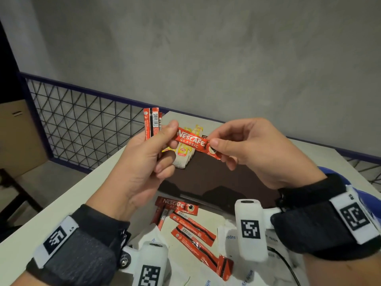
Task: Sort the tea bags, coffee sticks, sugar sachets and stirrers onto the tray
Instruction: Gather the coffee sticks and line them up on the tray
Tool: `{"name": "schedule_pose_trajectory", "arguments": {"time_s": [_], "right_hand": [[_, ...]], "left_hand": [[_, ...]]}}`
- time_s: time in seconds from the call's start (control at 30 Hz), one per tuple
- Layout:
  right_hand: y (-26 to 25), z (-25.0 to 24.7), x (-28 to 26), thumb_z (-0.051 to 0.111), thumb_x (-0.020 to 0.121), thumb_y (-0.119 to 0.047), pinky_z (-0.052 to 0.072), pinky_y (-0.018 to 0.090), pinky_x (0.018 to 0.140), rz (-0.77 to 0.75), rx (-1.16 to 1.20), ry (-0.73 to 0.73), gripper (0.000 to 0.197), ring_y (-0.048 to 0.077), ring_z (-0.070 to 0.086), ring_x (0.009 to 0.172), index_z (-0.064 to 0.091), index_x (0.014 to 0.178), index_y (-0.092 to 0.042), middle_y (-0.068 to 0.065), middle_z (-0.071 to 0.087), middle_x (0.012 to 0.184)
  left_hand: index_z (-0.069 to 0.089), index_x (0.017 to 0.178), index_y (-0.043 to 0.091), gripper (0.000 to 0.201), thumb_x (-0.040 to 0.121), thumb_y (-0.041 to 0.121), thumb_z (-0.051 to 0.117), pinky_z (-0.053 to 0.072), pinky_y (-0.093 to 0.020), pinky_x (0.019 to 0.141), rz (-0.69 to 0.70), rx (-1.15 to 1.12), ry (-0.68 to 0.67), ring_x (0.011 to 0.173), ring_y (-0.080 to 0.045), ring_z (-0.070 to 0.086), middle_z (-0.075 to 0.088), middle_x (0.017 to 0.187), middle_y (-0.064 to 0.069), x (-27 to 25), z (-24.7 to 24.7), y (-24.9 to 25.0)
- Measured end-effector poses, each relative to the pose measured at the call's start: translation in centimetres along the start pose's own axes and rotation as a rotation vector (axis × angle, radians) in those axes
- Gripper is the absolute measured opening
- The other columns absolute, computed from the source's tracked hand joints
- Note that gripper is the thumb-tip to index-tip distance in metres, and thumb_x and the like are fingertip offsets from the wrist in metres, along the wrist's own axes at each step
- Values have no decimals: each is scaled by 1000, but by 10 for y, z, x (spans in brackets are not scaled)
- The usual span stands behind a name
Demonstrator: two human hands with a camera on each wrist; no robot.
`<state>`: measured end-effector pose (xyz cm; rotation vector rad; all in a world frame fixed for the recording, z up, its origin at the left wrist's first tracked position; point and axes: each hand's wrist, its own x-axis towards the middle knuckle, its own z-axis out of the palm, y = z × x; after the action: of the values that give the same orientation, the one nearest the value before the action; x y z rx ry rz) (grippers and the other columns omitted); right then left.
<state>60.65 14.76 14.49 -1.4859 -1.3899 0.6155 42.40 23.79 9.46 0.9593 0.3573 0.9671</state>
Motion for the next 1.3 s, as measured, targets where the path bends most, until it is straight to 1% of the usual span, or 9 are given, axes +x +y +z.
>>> {"name": "schedule_pose_trajectory", "arguments": {"time_s": [0.17,0.27,0.33,0.5,0.73,0.83,0.9,1.03,1.3], "right_hand": [[-1,-14,2,71,81,-6,43,23,47,97,304,26,10,12,55,58,74,89,-2,9,67,73],[5,-37,44,71,89,-8,42,21,46,172,84,128,9,11,55,56,71,98,-5,1,67,71],[22,-50,76,70,93,-9,45,23,49,254,-117,146,10,13,58,57,69,103,-5,3,67,75],[97,-53,115,66,96,-6,52,24,50,490,-442,-69,7,15,63,56,66,89,-8,8,66,70],[141,-35,139,64,96,-2,60,33,63,567,-425,-75,18,21,68,65,62,79,-10,13,67,84],[141,-28,147,70,94,-9,61,36,62,621,-432,-59,11,26,70,65,61,89,-5,20,67,87],[141,-27,152,76,90,-16,63,38,66,659,-445,-63,24,28,72,69,63,100,2,24,72,94],[139,-26,159,85,81,-18,62,36,67,673,-489,-93,40,25,72,63,66,107,7,21,74,84],[136,-17,161,84,82,-16,64,42,74,657,-556,-79,39,25,69,58,65,105,10,20,71,79]], "left_hand": [[57,86,18,34,100,48,58,19,-18,34,-130,-37,101,36,-5,27,42,61,4,5,-4,1],[55,79,20,40,99,55,54,14,-18,35,-218,-113,120,35,-6,23,29,57,6,10,-10,2],[55,75,21,45,99,58,50,9,-20,39,-232,-137,104,36,-6,21,26,57,7,11,-13,3],[56,75,19,47,98,60,50,8,-21,43,-215,-184,102,38,-6,21,26,59,6,11,-16,6],[56,76,18,46,98,58,51,9,-21,42,-219,-179,117,40,-7,20,27,60,5,13,-17,8],[55,77,19,45,97,58,51,8,-21,43,-234,-172,110,40,-7,19,27,61,5,12,-15,5],[55,77,19,44,97,58,52,7,-22,44,-239,-163,105,41,-8,18,27,61,5,12,-13,4],[56,76,19,45,97,58,51,7,-22,45,-237,-150,102,40,-7,19,28,59,5,11,-12,3],[56,77,18,45,97,59,51,9,-21,43,-245,-153,108,40,-7,20,29,60,5,9,-10,3]]}}
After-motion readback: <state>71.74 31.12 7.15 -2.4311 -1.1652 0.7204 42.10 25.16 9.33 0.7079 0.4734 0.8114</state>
